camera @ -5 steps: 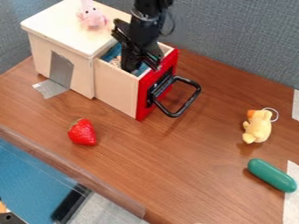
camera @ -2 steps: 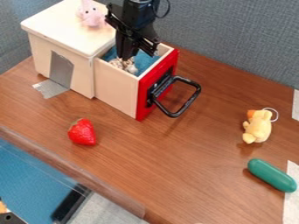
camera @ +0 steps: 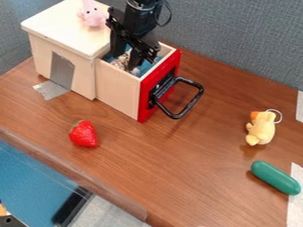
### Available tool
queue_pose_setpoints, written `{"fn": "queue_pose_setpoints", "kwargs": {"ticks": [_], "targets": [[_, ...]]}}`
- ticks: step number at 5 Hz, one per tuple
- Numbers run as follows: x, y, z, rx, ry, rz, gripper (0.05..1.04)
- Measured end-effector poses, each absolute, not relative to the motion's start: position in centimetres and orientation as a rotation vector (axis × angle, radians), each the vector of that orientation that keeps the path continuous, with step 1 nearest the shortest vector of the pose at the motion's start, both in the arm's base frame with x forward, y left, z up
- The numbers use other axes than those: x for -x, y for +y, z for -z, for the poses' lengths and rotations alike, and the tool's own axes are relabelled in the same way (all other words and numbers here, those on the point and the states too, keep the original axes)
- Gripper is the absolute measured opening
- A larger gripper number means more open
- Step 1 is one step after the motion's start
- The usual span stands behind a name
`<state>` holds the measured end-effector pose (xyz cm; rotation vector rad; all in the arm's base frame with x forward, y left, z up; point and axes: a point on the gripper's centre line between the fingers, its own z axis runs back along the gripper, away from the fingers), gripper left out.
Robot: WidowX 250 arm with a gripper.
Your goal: Removed the bag inside the drawer
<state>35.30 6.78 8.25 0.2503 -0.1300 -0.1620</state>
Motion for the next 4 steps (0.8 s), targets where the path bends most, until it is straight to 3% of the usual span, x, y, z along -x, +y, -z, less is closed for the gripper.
{"fn": "queue_pose_setpoints", "kwargs": {"ticks": [1,4], "targets": [[-35.3,6.7,-7.0,-0.272,-0.108,0.161,0.999],[-35.6,7.0,-5.1,-0.313,-0.051,0.164,0.961]]}}
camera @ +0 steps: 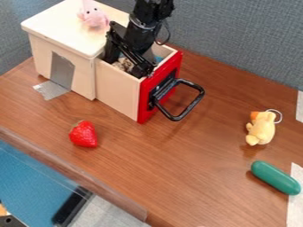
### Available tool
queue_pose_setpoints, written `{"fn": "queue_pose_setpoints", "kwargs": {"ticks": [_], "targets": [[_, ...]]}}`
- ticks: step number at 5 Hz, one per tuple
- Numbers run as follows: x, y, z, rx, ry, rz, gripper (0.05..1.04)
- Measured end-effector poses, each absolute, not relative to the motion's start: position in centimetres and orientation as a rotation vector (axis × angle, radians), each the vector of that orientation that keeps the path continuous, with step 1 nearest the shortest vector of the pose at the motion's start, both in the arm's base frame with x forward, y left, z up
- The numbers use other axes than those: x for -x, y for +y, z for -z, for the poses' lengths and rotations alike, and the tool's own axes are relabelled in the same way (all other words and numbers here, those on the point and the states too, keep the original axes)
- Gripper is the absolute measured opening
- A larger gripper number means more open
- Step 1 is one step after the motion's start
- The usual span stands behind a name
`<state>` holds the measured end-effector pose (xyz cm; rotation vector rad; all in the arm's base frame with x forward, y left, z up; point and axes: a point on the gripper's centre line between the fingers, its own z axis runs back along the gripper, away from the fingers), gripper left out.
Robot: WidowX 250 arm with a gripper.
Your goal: Removed the bag inside the drawer
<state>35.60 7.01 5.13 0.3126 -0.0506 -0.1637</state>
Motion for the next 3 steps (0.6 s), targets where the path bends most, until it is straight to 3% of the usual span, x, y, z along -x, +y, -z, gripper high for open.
{"fn": "queue_pose_setpoints", "kwargs": {"ticks": [2,3], "targets": [[-35.30,6.45,-4.84,-0.293,-0.049,0.160,0.393],[-35.23,5.88,-5.16,-0.258,-0.065,0.149,0.222]]}}
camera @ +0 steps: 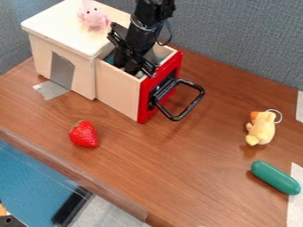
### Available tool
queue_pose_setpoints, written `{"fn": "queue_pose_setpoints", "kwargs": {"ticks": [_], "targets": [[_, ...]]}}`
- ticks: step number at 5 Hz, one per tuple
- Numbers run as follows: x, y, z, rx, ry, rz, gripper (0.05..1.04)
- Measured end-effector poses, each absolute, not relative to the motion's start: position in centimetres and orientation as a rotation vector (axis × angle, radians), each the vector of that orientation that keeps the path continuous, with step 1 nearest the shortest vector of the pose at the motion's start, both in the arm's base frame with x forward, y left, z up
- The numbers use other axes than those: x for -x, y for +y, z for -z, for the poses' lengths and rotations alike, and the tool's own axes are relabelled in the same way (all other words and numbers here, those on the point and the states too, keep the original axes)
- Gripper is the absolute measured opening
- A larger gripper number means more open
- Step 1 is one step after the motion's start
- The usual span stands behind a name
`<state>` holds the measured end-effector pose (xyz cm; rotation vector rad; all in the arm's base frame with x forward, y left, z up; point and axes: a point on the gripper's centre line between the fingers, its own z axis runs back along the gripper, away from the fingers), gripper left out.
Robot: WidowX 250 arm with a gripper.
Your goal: Removed the bag inside the drawer
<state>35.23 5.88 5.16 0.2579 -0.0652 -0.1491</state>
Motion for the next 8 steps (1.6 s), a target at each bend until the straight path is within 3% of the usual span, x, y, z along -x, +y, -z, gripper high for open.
{"fn": "queue_pose_setpoints", "kwargs": {"ticks": [2,3,4,6,7,8], "targets": [[-33.7,3.7,-10.2,-0.179,-0.198,0.151,0.097],[-30.7,2.2,-12.0,-0.160,-0.226,0.180,0.091],[-28.0,1.0,-12.1,-0.117,-0.220,0.203,0.091],[-26.0,-0.9,-8.9,-0.034,-0.082,0.275,0.122],[-25.3,-1.2,-7.1,0.018,0.010,0.284,0.322],[-25.1,-1.1,-6.1,0.024,0.055,0.260,0.624]]}}
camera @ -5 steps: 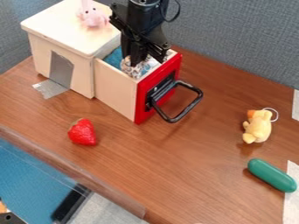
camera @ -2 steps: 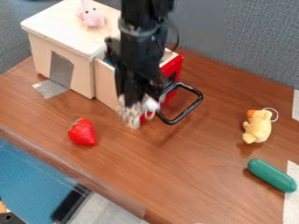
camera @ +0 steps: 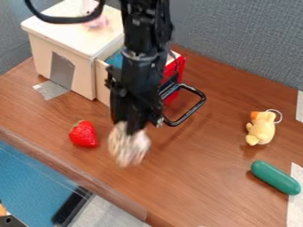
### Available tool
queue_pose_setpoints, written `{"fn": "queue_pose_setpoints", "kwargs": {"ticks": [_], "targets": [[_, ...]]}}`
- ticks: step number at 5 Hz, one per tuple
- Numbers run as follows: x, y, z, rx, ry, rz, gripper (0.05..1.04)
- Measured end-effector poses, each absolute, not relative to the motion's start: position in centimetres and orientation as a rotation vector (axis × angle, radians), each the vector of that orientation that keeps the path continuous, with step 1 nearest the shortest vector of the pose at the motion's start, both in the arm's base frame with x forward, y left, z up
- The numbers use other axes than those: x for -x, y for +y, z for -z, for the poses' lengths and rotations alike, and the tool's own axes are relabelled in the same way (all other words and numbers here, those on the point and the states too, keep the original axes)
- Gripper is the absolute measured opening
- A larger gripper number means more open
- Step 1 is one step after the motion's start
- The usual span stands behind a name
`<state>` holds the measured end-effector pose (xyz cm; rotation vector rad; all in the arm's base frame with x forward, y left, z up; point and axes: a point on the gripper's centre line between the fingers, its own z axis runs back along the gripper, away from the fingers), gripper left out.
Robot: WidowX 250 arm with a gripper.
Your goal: Removed the bag inside the drawer
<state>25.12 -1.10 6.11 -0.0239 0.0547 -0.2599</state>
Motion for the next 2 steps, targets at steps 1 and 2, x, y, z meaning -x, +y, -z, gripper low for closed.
{"fn": "queue_pose_setpoints", "kwargs": {"ticks": [1,2], "targets": [[-24.82,-1.02,-5.79,0.000,0.065,0.256,0.924],[-24.35,-1.02,-5.64,-0.025,0.069,0.257,1.009]]}}
